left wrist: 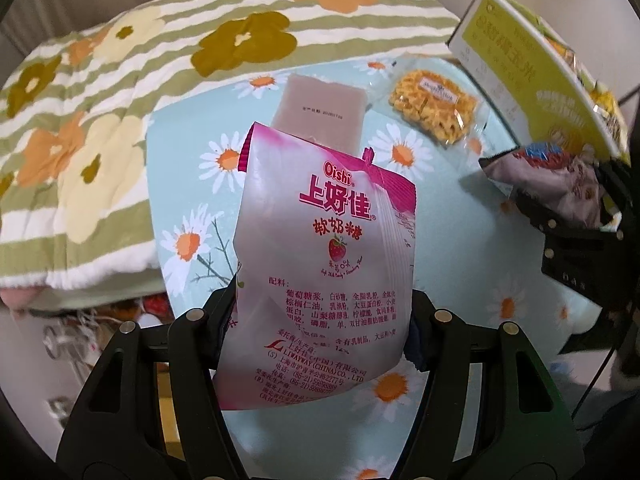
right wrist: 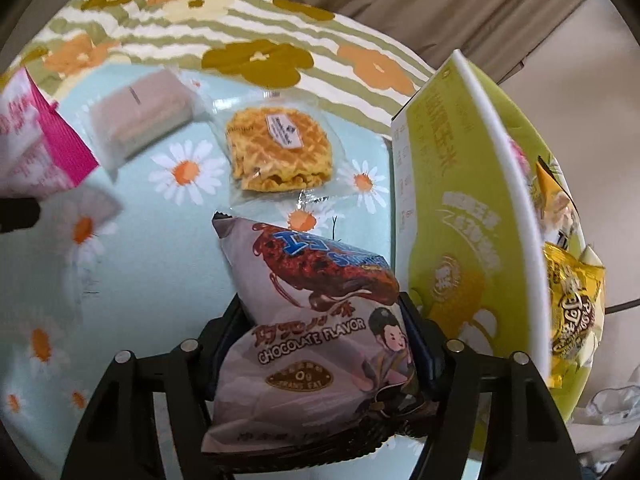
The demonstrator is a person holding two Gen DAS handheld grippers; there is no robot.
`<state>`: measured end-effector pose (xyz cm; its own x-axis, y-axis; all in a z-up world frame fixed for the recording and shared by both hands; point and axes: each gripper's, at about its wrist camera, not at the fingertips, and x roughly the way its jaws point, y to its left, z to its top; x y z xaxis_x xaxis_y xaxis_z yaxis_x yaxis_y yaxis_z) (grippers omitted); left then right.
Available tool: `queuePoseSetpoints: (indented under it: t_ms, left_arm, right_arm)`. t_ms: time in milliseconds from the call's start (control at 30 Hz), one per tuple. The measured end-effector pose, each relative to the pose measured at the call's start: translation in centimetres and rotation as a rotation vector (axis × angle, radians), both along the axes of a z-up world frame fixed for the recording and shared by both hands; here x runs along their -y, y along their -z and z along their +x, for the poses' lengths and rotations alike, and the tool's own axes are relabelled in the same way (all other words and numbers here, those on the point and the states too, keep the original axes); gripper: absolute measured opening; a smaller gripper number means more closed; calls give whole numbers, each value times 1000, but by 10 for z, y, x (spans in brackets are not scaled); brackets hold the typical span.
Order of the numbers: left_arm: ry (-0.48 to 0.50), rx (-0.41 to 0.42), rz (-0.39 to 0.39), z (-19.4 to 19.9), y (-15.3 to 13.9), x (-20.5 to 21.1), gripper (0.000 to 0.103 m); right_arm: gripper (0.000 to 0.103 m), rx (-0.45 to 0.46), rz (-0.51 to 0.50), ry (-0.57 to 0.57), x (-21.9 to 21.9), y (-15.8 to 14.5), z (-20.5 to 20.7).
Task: Organize snacks
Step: 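Grasp the pink-white Oishi bag with the left tool while the right tool grasps the chocolate bag, then carry both bags over the cardboard box and open both tools to drop them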
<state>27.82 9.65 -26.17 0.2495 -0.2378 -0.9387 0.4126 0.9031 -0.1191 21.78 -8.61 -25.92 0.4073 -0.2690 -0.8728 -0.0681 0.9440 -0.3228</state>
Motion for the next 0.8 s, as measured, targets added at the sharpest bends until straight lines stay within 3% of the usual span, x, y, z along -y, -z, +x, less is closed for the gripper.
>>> queuePoseSetpoints:
  t_ms: [167,400,600,800]
  left_arm:
    - [-64,20,-61,-1,-26,-3,61]
    - [-82,99,-99,3,-75,18,61]
    - [-55,194,-113,9,-121,69,61]
    - [-46,248,-185,18,-160,153,61]
  right_arm:
    - [66,60,80,-5,4,-39,-10]
    - [66,209,205,-20,27,-110,-15]
    - [66,306,265,-48,71,-151,-10]
    - [66,358,299,-71,141,-179,3]
